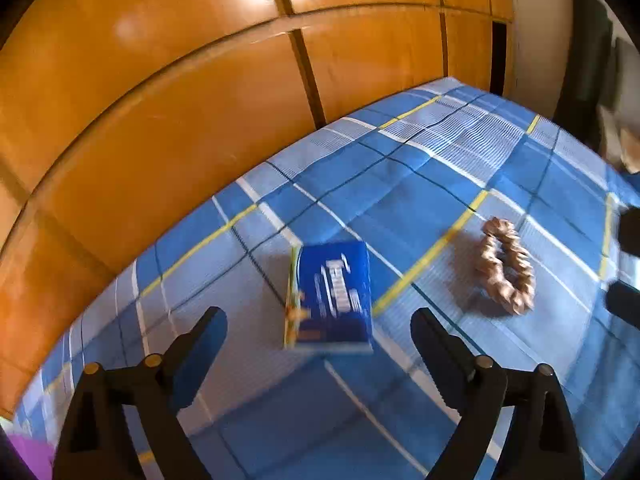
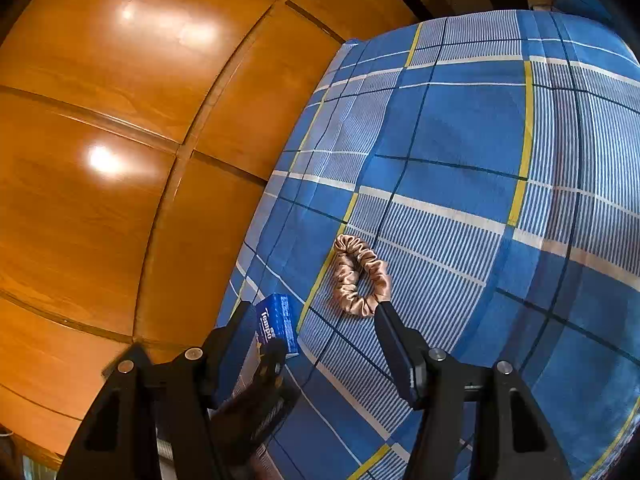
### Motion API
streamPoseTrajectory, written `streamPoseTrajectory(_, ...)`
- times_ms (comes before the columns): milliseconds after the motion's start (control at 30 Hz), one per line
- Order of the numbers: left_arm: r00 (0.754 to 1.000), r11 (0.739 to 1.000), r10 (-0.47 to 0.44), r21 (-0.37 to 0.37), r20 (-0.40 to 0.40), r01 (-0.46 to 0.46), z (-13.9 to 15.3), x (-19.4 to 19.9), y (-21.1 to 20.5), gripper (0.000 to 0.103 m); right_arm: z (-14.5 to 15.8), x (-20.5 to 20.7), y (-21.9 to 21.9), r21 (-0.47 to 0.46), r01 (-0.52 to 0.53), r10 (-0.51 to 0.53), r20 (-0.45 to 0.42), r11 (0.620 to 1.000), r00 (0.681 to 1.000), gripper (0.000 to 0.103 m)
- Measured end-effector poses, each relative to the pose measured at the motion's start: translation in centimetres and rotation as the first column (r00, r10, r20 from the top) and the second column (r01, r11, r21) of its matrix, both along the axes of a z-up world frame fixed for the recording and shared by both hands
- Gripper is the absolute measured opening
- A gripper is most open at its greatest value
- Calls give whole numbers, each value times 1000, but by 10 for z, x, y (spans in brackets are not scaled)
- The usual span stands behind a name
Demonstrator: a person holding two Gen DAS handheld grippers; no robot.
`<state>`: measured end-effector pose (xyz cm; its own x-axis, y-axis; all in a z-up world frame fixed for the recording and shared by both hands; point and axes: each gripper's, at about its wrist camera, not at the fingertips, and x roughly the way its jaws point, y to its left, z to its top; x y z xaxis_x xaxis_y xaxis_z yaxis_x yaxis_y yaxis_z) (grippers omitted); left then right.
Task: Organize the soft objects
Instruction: 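Grasp the blue Tempo pack with left tool while right tool grasps the scrunchie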
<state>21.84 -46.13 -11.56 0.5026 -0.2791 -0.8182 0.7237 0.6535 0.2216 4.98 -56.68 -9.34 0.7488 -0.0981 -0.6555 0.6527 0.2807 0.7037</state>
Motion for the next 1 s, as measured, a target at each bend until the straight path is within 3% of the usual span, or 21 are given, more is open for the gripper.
streamPoseTrajectory(133,999,998,18,57,-42,-16,-23,27,-17,95,-3,3,0,14,-4,4,-14,1000,1000,62)
streamPoseTrajectory(167,997,998,29,63,-68,-25,-28,32,-17,90,-4,4,0,15,-8,8,-18,1000,1000,62)
streamPoseTrajectory(200,992,998,37,48,-119,-32,-35,37,-16,83,-4,4,0,16,-10,11,-21,1000,1000,62)
streamPoseTrajectory(233,984,999,37,-5,-172,-38,-35,41,-12,63,-4,5,1,16,-14,15,-26,1000,1000,62)
streamPoseTrajectory(267,975,998,40,-45,-219,-51,-33,43,-7,52,-4,6,1,12,-20,21,-31,1000,999,62)
streamPoseTrajectory(500,971,995,57,-62,-234,-73,-28,8,42,52,-3,10,5,-21,-39,38,-76,999,996,62)
streamPoseTrajectory(633,963,992,93,-60,-252,-112,-24,-25,82,52,-4,26,12,-56,-110,98,-184,992,978,62)
streamPoseTrajectory(700,962,991,103,-59,-253,-121,-23,-42,105,52,-2,38,16,-96,-174,144,-258,980,955,62)
streamPoseTrajectory(800,960,989,112,-65,-257,-133,-22,-59,130,52,4,68,19,-220,-341,222,-432,914,874,63)
streamPoseTrajectory(833,961,989,114,-66,-254,-135,-22,-64,136,52,1,81,17,-268,-392,209,-522,880,827,63)
streamPoseTrajectory(933,961,986,122,-83,-248,-147,-21,-79,151,52,-14,103,6,-289,-467,185,-653,836,735,63)
streamPoseTrajectory(1000,965,984,123,-99,-232,-149,-21,-87,158,52,-28,112,2,-246,-500,221,-679,830,700,63)
